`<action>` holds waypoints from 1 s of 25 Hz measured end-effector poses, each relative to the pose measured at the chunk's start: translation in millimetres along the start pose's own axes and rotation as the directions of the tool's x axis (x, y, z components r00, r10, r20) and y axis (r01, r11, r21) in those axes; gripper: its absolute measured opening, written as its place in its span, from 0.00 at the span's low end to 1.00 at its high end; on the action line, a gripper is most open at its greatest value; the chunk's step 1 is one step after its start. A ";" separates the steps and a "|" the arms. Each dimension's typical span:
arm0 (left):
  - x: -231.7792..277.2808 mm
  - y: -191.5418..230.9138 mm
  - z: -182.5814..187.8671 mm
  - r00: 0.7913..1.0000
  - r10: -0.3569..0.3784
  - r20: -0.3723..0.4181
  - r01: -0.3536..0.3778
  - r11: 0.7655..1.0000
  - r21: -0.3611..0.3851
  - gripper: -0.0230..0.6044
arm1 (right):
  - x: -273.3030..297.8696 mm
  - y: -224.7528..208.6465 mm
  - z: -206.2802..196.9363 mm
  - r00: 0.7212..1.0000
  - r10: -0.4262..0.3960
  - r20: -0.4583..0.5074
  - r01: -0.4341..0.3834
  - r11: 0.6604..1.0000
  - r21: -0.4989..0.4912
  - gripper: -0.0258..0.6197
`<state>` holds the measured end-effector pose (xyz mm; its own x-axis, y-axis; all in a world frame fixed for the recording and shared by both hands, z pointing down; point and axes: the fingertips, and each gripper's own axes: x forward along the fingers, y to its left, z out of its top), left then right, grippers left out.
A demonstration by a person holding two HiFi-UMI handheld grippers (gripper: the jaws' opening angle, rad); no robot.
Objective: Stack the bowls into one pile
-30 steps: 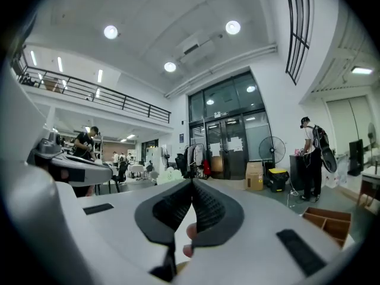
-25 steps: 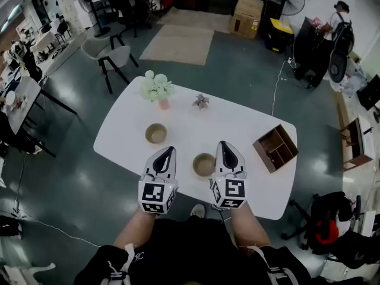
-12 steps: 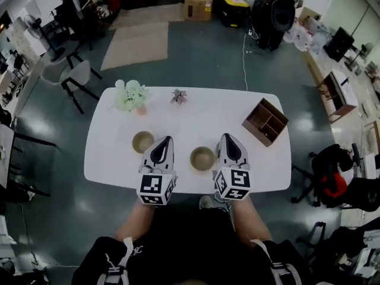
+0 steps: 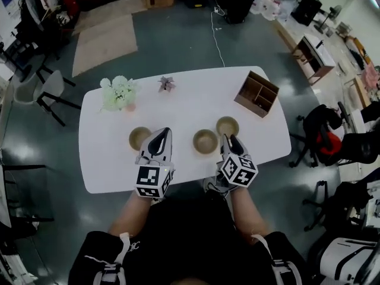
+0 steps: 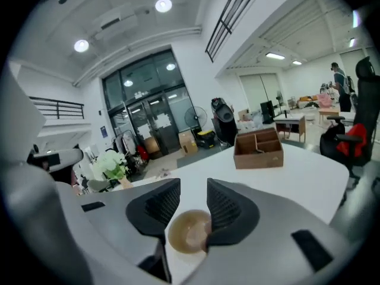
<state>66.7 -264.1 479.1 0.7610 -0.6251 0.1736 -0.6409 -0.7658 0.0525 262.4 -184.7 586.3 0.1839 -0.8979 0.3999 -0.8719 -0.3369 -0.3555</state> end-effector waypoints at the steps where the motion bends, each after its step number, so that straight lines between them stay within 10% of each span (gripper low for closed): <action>1: -0.5 3.2 -2.6 1.000 -0.007 -0.005 0.007 1.000 0.000 0.06 | 3.7 -4.4 -17.3 0.999 -0.010 -0.046 0.011 1.000 0.025 0.25; 10: 0.0 16.5 -23.2 0.999 0.007 -0.044 -0.009 0.999 -0.049 0.06 | 25.3 -70.7 -89.5 0.964 -0.120 -0.237 0.166 0.969 0.185 0.25; 25: -13.0 12.1 -34.5 0.986 0.153 -0.070 -0.154 0.988 -0.007 0.06 | 91.6 -157.5 -99.1 0.939 -0.116 -0.325 0.294 0.761 0.578 0.25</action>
<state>45.5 -260.0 511.4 0.6451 -0.7227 0.2480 -0.7510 -0.6595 0.0320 371.7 -185.9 762.7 0.1266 -0.7116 0.6911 -0.3474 -0.6844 -0.6410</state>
